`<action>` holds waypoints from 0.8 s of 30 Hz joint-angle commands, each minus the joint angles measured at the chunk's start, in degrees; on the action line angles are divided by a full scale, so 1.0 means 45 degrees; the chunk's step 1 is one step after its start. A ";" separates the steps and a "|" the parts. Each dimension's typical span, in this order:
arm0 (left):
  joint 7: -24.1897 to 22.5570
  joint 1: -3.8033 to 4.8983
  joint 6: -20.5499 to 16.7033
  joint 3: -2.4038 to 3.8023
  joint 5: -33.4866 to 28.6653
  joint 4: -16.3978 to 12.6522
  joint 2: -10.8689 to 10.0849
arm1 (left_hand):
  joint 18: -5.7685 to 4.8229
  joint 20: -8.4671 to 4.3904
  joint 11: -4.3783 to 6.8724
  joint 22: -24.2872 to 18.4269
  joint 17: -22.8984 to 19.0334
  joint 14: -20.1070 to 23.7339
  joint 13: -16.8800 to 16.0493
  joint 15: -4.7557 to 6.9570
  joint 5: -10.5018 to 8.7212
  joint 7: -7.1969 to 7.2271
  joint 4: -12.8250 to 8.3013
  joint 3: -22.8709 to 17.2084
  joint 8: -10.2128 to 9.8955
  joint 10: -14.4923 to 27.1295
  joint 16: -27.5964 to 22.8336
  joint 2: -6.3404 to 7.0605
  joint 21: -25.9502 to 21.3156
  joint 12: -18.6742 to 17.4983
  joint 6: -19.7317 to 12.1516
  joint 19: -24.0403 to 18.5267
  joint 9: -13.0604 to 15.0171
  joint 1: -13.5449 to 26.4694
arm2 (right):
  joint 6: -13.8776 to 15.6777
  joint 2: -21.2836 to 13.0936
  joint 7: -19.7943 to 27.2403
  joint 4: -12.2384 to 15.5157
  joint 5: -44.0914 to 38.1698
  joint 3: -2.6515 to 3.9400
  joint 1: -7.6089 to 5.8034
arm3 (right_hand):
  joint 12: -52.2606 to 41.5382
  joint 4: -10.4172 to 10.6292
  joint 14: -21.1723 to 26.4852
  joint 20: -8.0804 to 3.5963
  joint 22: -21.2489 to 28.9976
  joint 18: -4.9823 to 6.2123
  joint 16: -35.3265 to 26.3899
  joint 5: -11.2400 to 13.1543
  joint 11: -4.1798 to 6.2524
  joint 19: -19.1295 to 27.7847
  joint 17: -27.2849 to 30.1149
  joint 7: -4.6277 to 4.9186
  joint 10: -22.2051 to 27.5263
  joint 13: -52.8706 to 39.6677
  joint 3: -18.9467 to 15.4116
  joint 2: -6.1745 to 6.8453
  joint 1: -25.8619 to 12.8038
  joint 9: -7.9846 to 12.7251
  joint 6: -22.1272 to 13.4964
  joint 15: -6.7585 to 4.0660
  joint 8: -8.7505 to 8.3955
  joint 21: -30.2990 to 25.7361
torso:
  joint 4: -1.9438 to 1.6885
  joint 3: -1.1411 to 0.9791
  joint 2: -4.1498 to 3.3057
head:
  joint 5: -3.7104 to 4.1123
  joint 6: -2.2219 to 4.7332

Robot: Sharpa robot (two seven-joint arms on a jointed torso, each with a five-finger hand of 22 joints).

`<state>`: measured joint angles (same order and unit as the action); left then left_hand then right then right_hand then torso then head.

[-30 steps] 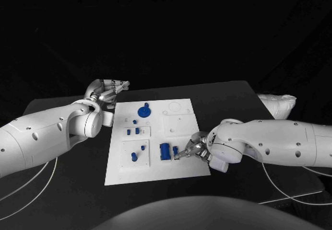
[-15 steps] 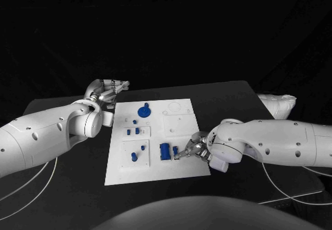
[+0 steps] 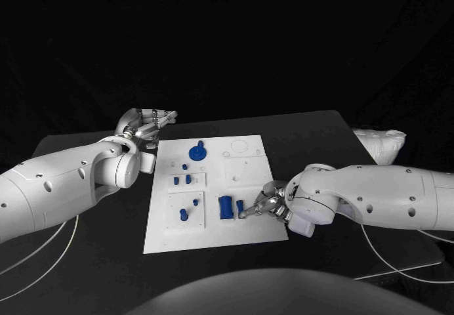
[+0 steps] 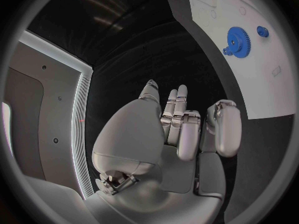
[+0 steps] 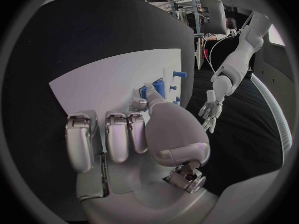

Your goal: Assemble the parts on the task board

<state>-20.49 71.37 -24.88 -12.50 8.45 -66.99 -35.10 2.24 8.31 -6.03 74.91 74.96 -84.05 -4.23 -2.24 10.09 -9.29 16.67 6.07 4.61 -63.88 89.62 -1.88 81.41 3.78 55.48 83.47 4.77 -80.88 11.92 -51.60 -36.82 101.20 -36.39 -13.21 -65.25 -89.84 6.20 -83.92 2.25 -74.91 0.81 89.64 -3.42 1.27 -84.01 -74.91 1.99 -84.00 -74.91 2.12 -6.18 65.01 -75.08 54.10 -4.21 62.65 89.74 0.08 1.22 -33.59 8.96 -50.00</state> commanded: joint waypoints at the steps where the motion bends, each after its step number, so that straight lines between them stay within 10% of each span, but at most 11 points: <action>1: -0.0089 0.0009 0.0139 0.0009 0.0052 -0.0038 -0.0001 | -0.0032 0.0042 -0.0020 0.2743 0.3163 -0.1228 -0.0015 -0.0044 0.0051 0.0010 0.0003 0.0050 0.0065 0.0067 -0.0012 -0.0127 -0.0035 0.0035 -0.0052 -0.0010 0.0021 -0.0032 | -0.0188 -0.0100 0.0583 0.0158 0.0129 -0.0017 0.0047 | -0.0036 0.0082 -0.1351 -0.0066 -0.3354 -0.0181 0.0080 0.0057 0.0061 -0.1332 -0.3352 -0.0014 -0.1334 -0.3354 -0.0021 0.0046 -0.0129 -0.0057 -0.0066 -0.0058 -0.0073 0.0058 | 0.0003 0.0000 -0.0003 | -0.0019 0.0000; 24: -0.0075 0.0008 0.0168 0.0009 0.0064 -0.0037 -0.0018 | -0.0032 0.0042 -0.0020 0.2743 0.3163 -0.1228 -0.0015 -0.0044 0.0051 0.0010 0.0003 0.0050 0.0065 0.0067 -0.0012 -0.0127 -0.0035 0.0035 -0.0052 -0.0010 0.0021 -0.0032 | 0.0507 -0.0703 0.1517 0.0690 -0.0011 -0.0023 0.0265 | -0.0036 0.0291 -0.1351 -0.0057 -0.3354 -0.0181 0.0080 0.0040 0.0054 -0.1332 -0.3352 -0.0010 -0.1334 -0.3354 -0.0237 0.0084 -0.0334 -0.0275 0.0214 -0.0045 0.0084 0.0058 | -0.0010 0.0001 0.0002 | 0.0002 0.0000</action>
<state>-20.47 71.37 -24.88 -12.50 8.49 -67.04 -35.26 2.23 8.31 -6.03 74.91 74.96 -84.04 -4.22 -2.24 10.09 -9.29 16.66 6.07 4.61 -63.88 89.62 -1.88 81.42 3.78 55.48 83.47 4.81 -80.88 13.89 -54.76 -31.68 104.26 -36.20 -13.28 -64.14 -89.84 7.29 -83.92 2.26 -74.95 0.81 89.64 -3.43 1.27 -84.01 -74.91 1.84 -84.00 -74.90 1.04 -5.89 64.07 -74.98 54.69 -4.21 62.65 89.74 0.13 1.20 -33.56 8.98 -50.00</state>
